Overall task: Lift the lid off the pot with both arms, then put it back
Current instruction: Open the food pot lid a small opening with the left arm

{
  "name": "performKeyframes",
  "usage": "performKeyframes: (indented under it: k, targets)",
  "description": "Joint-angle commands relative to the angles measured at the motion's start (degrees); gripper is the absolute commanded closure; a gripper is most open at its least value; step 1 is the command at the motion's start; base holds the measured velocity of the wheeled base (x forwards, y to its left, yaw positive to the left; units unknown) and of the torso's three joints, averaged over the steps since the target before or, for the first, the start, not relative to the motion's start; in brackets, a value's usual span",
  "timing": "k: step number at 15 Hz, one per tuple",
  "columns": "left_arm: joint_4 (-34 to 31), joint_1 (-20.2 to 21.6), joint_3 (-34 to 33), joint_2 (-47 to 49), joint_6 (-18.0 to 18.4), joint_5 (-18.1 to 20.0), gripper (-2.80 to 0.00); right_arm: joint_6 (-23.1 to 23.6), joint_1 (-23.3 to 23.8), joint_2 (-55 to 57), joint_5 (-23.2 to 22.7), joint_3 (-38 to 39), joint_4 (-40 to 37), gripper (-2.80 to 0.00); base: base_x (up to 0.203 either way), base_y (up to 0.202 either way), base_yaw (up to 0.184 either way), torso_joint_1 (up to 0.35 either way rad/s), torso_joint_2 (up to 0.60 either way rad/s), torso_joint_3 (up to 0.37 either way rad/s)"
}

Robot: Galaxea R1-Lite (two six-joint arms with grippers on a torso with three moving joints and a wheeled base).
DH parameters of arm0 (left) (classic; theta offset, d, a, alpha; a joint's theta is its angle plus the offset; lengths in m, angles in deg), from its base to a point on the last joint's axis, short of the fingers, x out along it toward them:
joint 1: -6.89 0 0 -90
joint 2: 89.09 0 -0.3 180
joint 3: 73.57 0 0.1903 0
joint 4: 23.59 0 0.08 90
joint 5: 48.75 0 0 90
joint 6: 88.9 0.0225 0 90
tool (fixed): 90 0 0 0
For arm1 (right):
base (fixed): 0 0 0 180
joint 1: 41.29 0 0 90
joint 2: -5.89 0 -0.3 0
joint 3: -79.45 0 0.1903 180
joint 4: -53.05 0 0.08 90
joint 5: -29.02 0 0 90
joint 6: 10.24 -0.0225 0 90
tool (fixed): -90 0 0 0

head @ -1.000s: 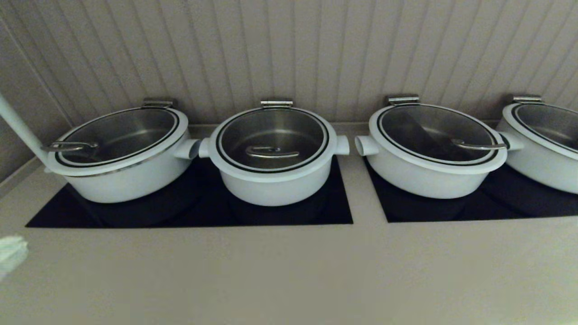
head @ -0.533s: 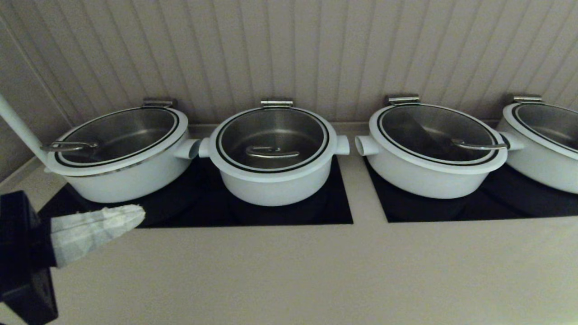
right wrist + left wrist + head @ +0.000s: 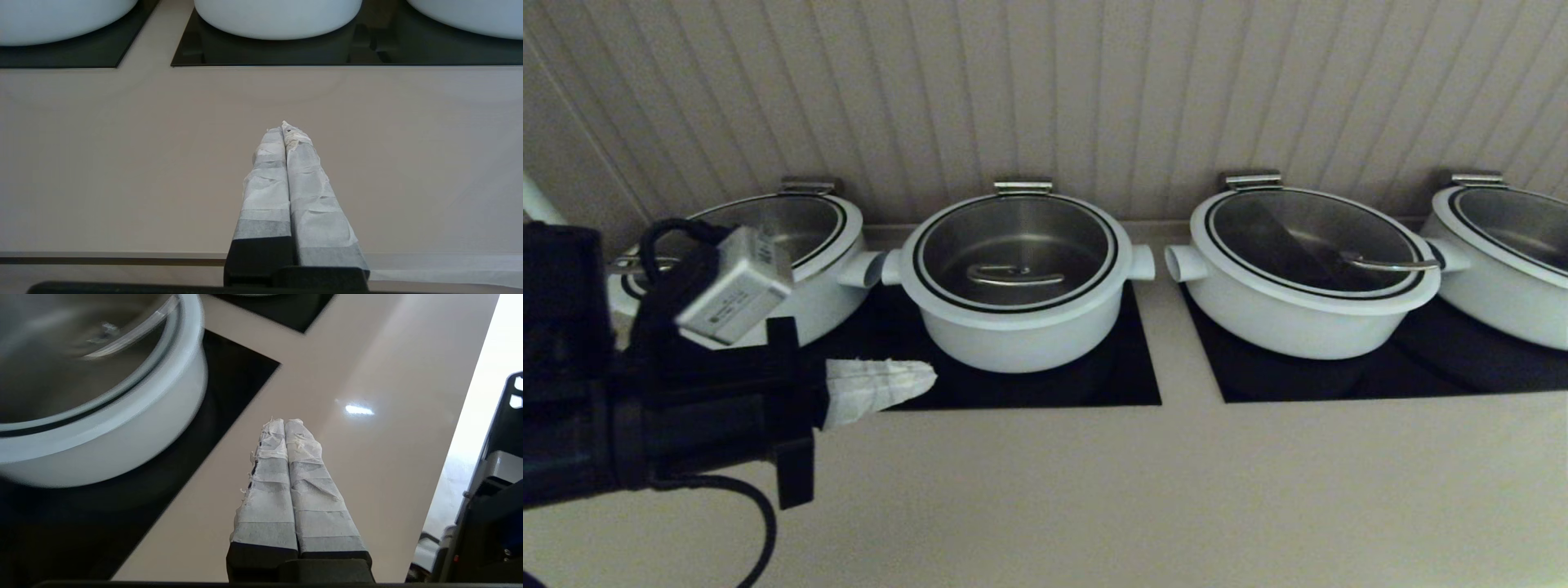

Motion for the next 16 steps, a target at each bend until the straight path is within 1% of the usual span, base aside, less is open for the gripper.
performKeyframes:
  k: [1, 5, 7, 9, 12, 13, 14, 16]
  targets:
    - [0.2, -1.6, 2.5, 7.7, 0.2, 0.0, 0.0, 0.1, 0.0, 0.0, 0.0, 0.0, 0.0, 0.0, 0.0, 0.0, 0.0, 0.0, 0.0, 0.0]
    - [0.5, -2.3, 6.5, 13.6, 0.1, -0.2, 0.0, 0.1, 0.0, 0.0, 0.0, 0.0, 0.0, 0.0, 0.0, 0.0, 0.0, 0.0, 0.0, 0.0]
    - [3.5, -2.3, 8.1, 16.7, -0.1, -0.5, 0.0, 0.1, 0.0, 0.0, 0.0, 0.0, 0.0, 0.0, 0.0, 0.0, 0.0, 0.0, 0.0, 0.0]
    - [5.0, -2.3, 10.2, 19.4, -0.2, -2.4, 0.0, 0.1, 0.0, 0.0, 0.0, 0.0, 0.0, 0.0, 0.0, 0.0, 0.0, 0.0, 0.0, 0.0]
    - [5.2, -2.3, 12.9, 22.8, -0.3, -3.0, 0.0, 0.1, 0.0, 0.0, 0.0, 0.0, 0.0, 0.0, 0.0, 0.0, 0.0, 0.0, 0.0, 0.0]
    - [5.2, -2.3, 14.0, 23.7, -0.6, -3.0, 0.0, 0.1, 0.0, 0.0, 0.0, 0.0, 0.0, 0.0, 0.0, 0.0, 0.0, 0.0, 0.0, 0.0]
    - [5.3, -2.3, 14.4, 24.2, -1.6, -3.1, 0.0, 0.1, 0.0, 0.0, 0.0, 0.0, 0.0, 0.0, 0.0, 0.0, 0.0, 0.0, 0.0, 0.0]
    - [5.3, -2.2, 15.3, 25.2, -2.1, -3.3, 0.0, 0.1, 0.0, 0.0, 0.0, 0.0, 0.0, 0.0, 0.0, 0.0, 0.0, 0.0, 0.0, 0.0]
